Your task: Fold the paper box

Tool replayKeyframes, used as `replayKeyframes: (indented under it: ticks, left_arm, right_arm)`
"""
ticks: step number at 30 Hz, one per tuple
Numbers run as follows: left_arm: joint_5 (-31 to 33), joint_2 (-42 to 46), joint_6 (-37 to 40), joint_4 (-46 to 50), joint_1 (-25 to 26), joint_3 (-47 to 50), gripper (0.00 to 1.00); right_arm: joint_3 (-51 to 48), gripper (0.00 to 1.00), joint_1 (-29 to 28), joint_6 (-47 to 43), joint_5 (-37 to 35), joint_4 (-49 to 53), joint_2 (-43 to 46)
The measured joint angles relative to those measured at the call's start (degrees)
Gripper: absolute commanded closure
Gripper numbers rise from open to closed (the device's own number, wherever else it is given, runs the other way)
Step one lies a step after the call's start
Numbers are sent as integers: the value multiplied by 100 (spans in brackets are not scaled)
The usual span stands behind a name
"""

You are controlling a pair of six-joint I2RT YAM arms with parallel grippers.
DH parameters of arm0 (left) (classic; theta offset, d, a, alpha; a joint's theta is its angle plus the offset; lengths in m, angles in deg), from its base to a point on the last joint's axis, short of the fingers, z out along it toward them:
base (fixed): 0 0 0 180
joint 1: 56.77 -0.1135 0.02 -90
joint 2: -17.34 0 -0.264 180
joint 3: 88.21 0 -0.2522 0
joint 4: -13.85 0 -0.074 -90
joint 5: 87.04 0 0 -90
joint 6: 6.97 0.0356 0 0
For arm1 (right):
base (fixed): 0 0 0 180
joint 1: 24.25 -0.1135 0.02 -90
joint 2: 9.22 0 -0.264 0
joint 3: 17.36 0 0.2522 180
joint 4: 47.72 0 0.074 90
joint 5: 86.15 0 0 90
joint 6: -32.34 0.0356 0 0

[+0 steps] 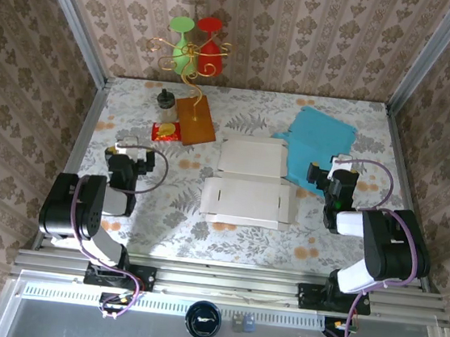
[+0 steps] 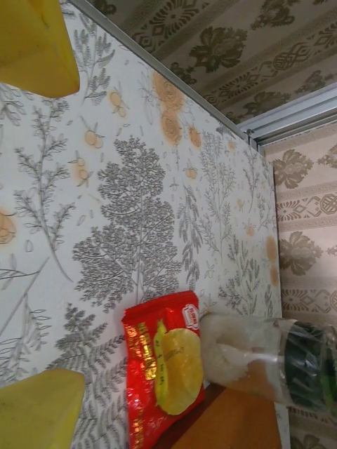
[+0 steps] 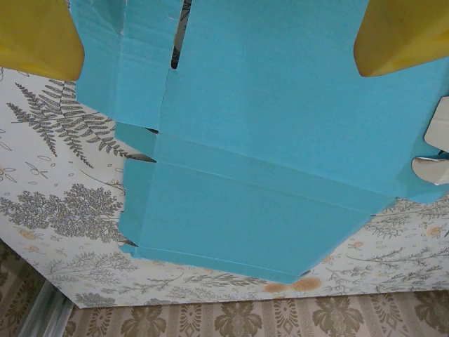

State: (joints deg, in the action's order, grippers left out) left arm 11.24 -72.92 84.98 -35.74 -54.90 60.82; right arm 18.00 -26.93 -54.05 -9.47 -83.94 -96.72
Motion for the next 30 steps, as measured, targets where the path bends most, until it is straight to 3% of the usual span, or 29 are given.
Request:
replayKeyframes:
  ticks: [9, 24, 30]
  left_arm:
    - [11, 7, 0, 780, 0, -337, 0]
    - [9, 11, 15, 748, 15, -313, 0]
    - [520, 227, 302, 295, 586, 114, 0]
  right_arm:
    - [0, 0, 0, -2, 0, 0, 0]
    - [0, 0, 0, -2, 0, 0, 0]
    - [13, 0, -118, -72, -17, 560, 651]
